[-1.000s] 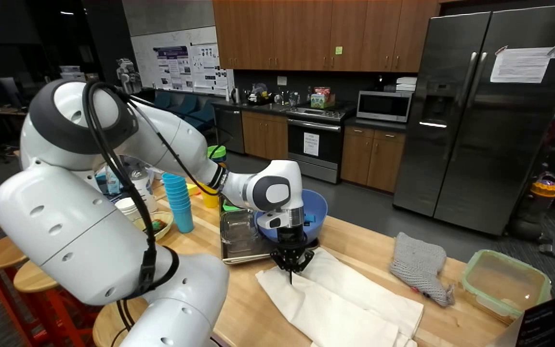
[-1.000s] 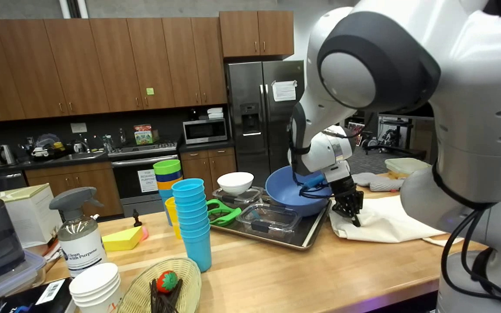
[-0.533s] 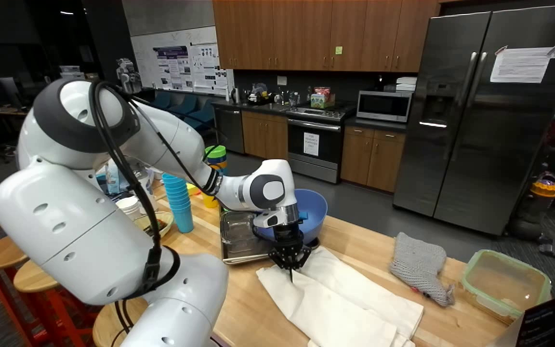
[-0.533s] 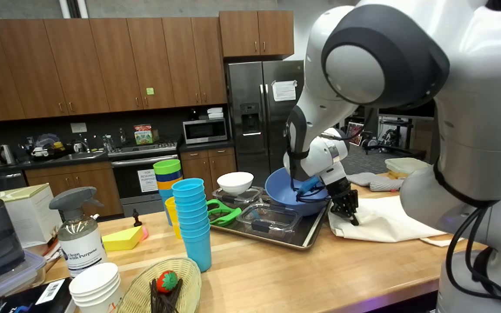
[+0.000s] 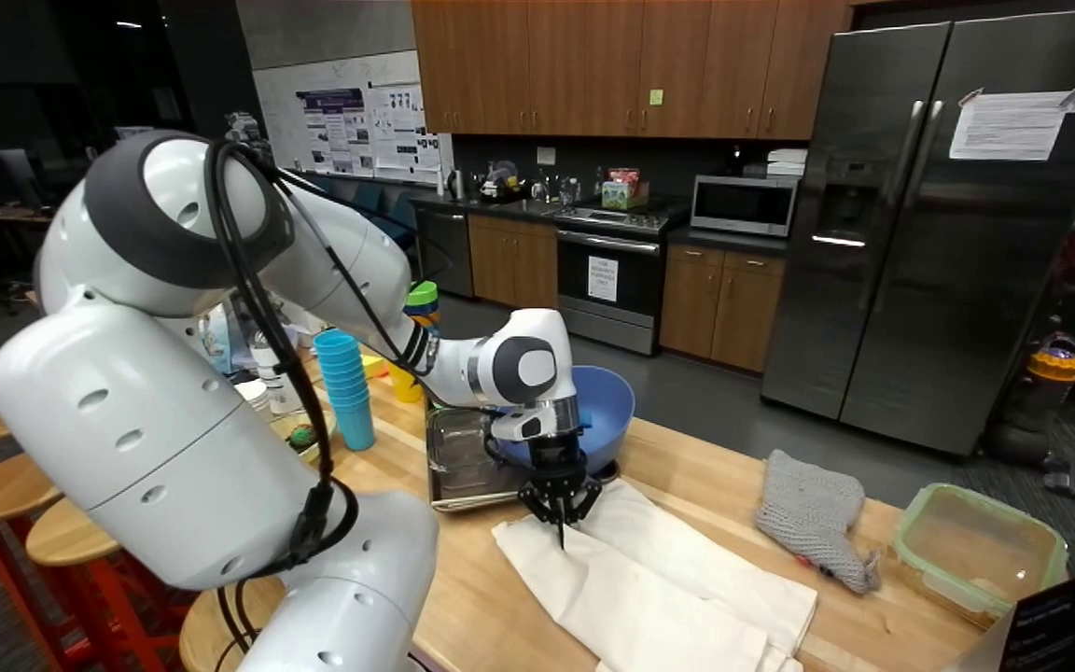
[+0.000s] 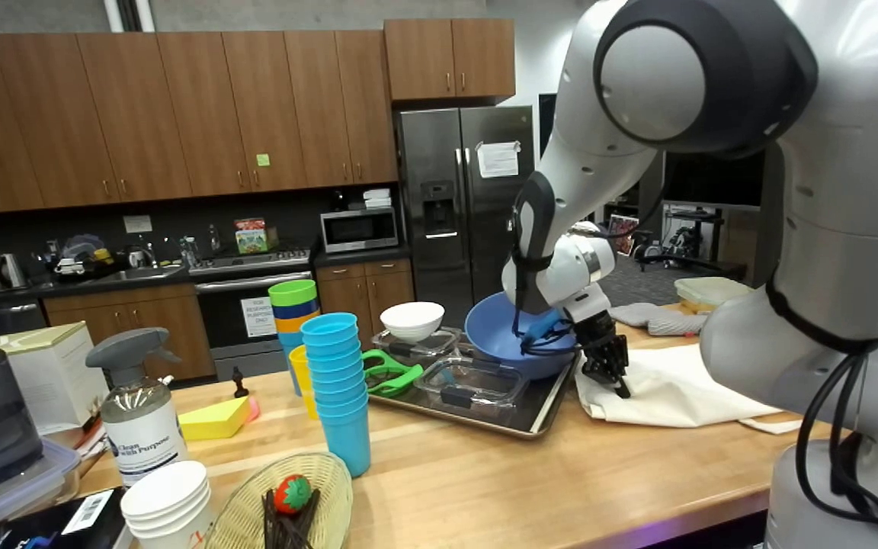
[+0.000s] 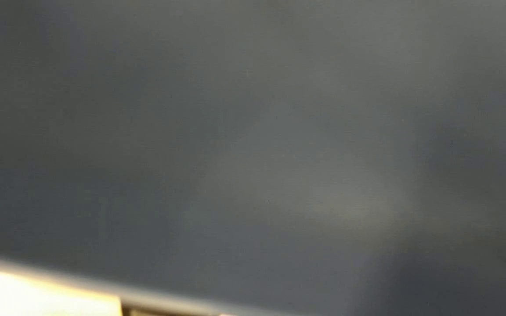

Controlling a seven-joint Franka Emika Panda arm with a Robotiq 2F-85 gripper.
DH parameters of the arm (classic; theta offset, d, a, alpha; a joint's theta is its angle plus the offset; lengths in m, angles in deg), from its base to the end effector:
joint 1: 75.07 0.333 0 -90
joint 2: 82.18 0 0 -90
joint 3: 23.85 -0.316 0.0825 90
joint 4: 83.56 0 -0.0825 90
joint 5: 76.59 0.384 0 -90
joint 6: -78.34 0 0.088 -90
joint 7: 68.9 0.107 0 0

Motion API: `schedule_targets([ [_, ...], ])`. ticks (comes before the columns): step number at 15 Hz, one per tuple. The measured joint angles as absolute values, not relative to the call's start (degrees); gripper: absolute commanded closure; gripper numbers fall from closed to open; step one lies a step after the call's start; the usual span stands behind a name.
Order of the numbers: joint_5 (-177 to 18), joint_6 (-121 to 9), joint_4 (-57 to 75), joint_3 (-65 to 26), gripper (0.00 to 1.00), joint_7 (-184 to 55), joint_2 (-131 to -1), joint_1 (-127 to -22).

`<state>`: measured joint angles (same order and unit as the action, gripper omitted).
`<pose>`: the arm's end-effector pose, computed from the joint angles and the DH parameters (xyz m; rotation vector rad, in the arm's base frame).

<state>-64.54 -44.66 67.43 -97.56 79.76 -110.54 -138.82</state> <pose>0.3812 0.0336 0.2769 0.6342 -2.6958 0.3457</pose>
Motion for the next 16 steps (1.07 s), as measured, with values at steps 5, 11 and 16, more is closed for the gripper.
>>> schedule_targets([
  [5, -63.87, -44.34, 67.29, -97.57, 0.99, 79.77, -110.55, -139.1],
  [11, -63.7, -44.2, 67.21, -97.66, 0.99, 79.81, -110.55, -139.2],
  [16, -63.7, -44.17, 67.2, -97.69, 0.99, 79.84, -110.56, -139.2],
])
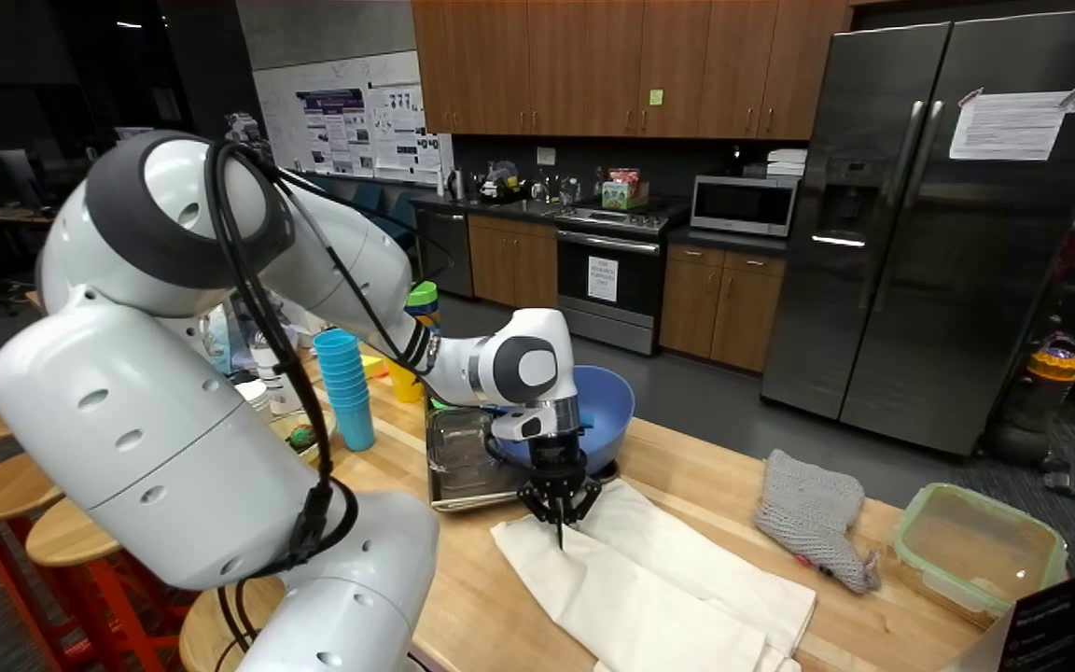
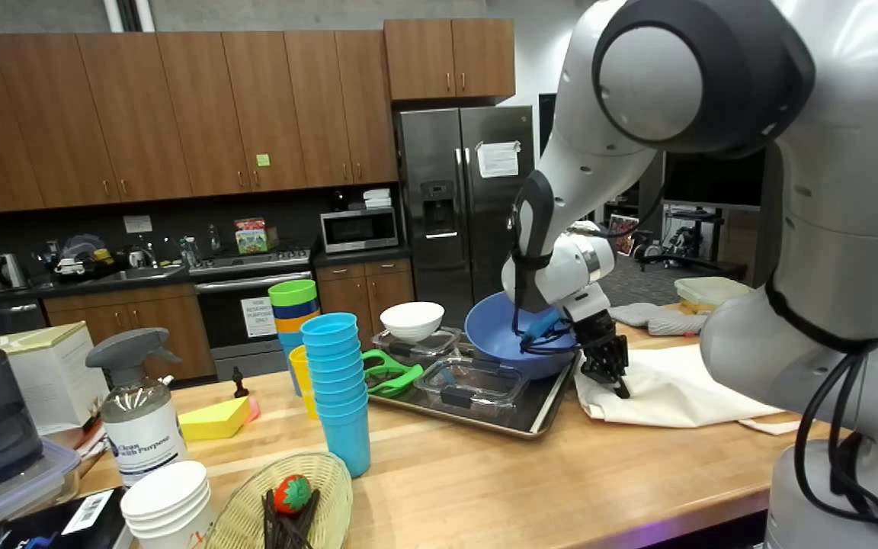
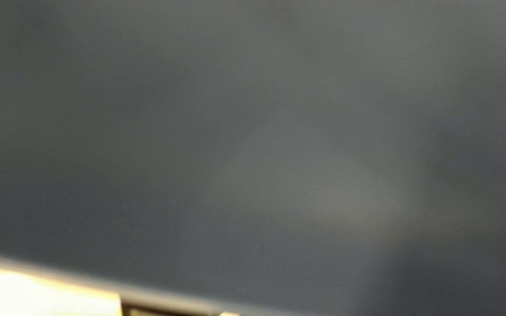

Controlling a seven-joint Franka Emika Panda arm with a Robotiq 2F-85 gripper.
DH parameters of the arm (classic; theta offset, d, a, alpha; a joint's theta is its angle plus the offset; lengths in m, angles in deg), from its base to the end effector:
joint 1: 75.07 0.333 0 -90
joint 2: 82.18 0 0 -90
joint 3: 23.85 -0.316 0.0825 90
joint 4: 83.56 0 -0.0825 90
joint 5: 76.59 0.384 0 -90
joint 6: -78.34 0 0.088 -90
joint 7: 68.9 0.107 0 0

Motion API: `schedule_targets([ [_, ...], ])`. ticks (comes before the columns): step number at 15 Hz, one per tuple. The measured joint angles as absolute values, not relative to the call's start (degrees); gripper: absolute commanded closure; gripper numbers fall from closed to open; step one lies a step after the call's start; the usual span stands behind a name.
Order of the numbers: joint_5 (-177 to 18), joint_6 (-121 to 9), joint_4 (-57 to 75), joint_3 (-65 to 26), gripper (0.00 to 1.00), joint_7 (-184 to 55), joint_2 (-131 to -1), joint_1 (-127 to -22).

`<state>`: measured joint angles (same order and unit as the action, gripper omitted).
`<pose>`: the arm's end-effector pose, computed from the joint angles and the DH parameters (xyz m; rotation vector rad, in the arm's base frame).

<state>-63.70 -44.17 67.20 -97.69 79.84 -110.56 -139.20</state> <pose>0.3817 0.0331 0.2771 0.6133 -2.7019 0.3286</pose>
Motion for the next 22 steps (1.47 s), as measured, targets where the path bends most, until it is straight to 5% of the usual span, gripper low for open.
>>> schedule_targets([
  [9, -73.37, -46.59, 67.89, -94.53, 0.99, 79.5, -106.78, -133.52],
  [22, -86.08, -49.17, 70.31, -76.43, 0.99, 79.82, -100.01, -119.1],
])
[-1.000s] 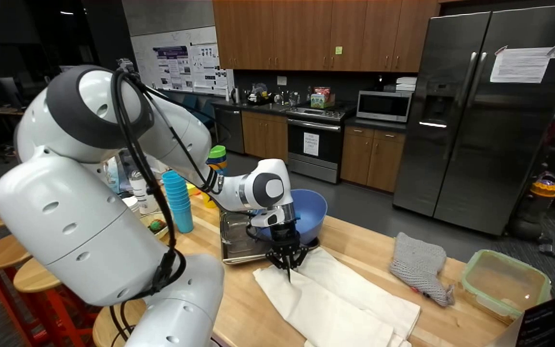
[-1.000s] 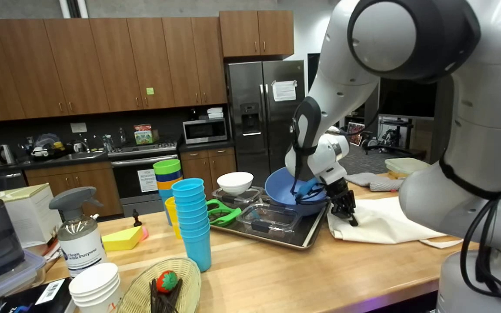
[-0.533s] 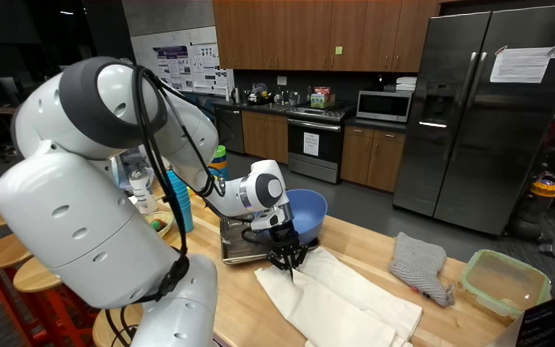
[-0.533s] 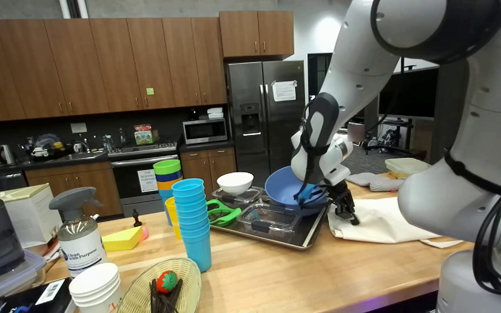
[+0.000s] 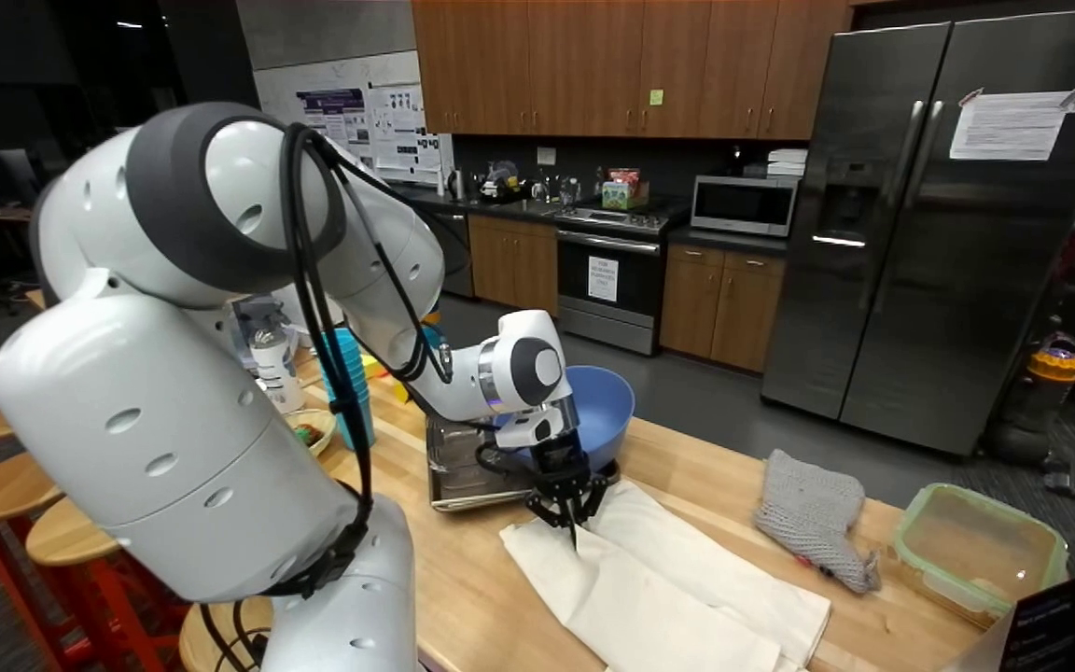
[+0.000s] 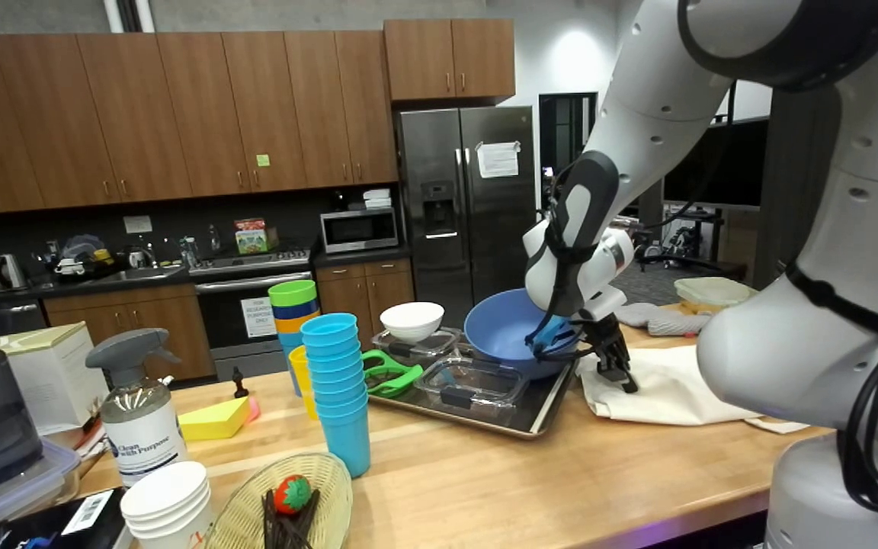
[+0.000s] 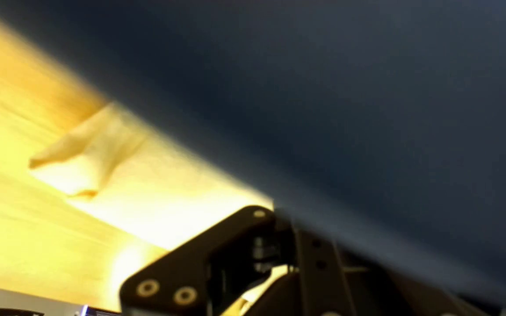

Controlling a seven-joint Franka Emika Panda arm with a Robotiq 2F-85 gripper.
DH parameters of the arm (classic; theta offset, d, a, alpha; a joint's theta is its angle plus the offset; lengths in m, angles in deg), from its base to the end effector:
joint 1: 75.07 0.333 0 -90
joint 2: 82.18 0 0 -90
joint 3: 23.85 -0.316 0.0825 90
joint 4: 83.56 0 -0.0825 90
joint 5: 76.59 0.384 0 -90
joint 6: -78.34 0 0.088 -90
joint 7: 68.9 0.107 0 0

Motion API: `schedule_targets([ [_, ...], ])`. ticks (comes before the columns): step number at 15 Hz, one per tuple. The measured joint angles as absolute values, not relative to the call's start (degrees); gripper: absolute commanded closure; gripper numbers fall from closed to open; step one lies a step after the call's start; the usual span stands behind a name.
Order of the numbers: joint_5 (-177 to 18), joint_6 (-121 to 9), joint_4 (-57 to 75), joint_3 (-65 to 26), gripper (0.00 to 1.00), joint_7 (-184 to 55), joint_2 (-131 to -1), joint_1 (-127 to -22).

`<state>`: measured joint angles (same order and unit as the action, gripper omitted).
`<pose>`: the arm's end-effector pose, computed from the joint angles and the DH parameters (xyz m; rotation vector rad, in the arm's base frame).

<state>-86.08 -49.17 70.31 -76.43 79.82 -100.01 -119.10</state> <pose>0.3746 0.0284 0.2797 1.0215 -2.5669 0.4140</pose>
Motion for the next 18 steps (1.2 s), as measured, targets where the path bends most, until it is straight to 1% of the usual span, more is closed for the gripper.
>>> schedule_targets([
  [7, -80.55, -48.04, 70.19, -79.52, 0.99, 79.88, -101.09, -122.76],
  [14, -73.21, -48.12, 70.22, -88.39, 0.99, 79.89, -106.82, -130.98],
  [15, -72.27, -48.11, 70.2, -89.78, 0.97, 79.89, -107.64, -132.13],
  [18, -70.86, -48.11, 70.18, -92.58, 0.97, 79.89, -109.68, -134.41],
])
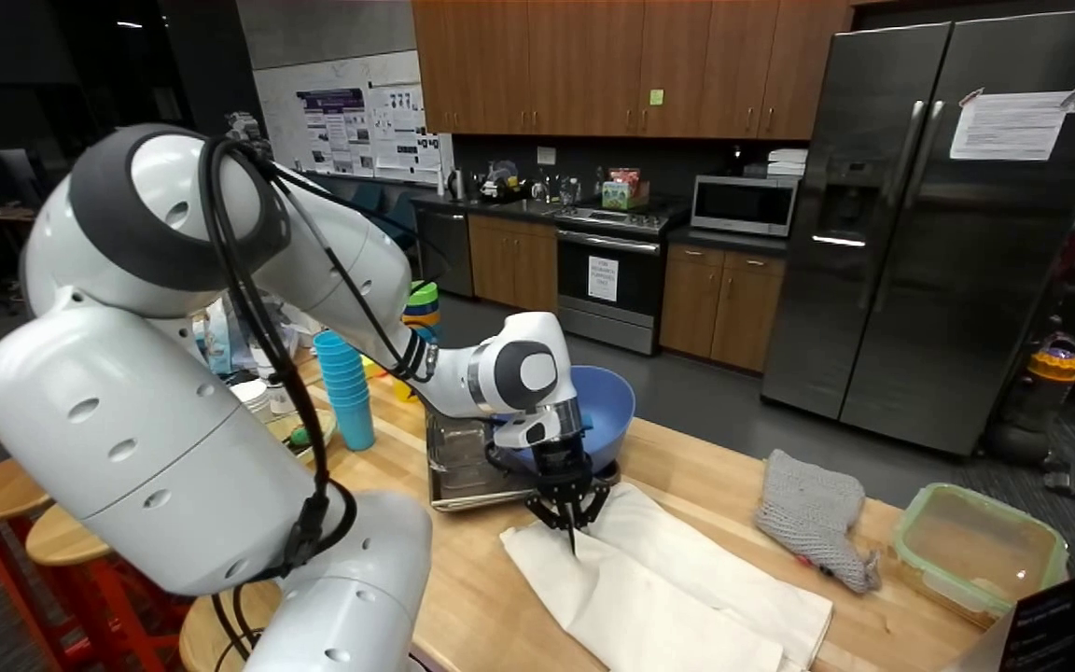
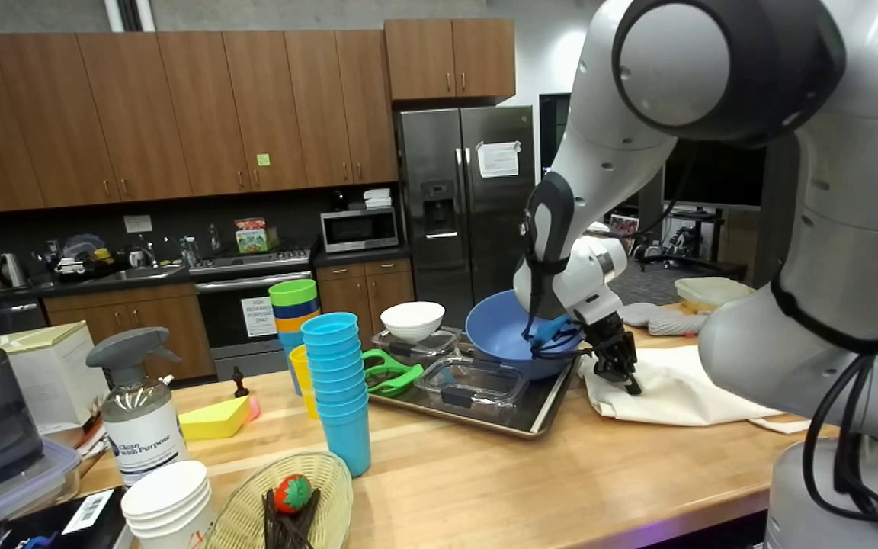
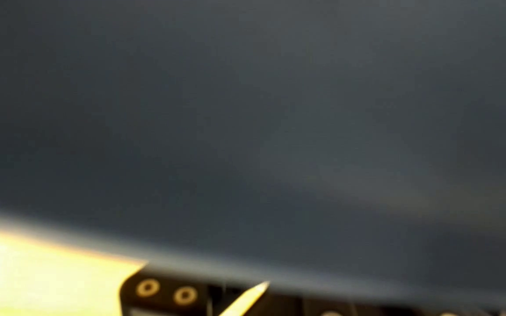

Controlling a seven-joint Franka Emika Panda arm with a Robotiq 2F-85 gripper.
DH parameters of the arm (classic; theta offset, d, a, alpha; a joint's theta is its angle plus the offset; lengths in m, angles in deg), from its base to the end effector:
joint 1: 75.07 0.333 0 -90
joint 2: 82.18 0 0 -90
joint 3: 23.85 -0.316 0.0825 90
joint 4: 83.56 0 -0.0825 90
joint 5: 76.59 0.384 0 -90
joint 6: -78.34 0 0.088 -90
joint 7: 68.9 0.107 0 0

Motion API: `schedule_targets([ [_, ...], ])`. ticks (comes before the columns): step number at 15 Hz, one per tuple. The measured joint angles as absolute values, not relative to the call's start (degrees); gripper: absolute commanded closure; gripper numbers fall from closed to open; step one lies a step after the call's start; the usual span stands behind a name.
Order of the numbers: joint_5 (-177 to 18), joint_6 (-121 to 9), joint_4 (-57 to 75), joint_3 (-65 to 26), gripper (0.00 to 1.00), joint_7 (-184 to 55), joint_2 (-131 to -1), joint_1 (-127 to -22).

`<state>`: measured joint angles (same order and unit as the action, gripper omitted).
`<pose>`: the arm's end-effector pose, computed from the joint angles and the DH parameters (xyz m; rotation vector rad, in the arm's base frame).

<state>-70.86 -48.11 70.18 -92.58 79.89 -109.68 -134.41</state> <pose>0.3731 0.0231 0.2783 0.7260 -2.6731 0.4305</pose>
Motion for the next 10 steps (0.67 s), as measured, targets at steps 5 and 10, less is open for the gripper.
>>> schedule_targets([
  [5, -70.78, -48.1, 70.19, -92.97, 0.97, 79.89, -110.32, -134.71],
  [10, -70.78, -48.1, 70.19, -92.97, 0.97, 79.89, -110.33, -134.71],
])
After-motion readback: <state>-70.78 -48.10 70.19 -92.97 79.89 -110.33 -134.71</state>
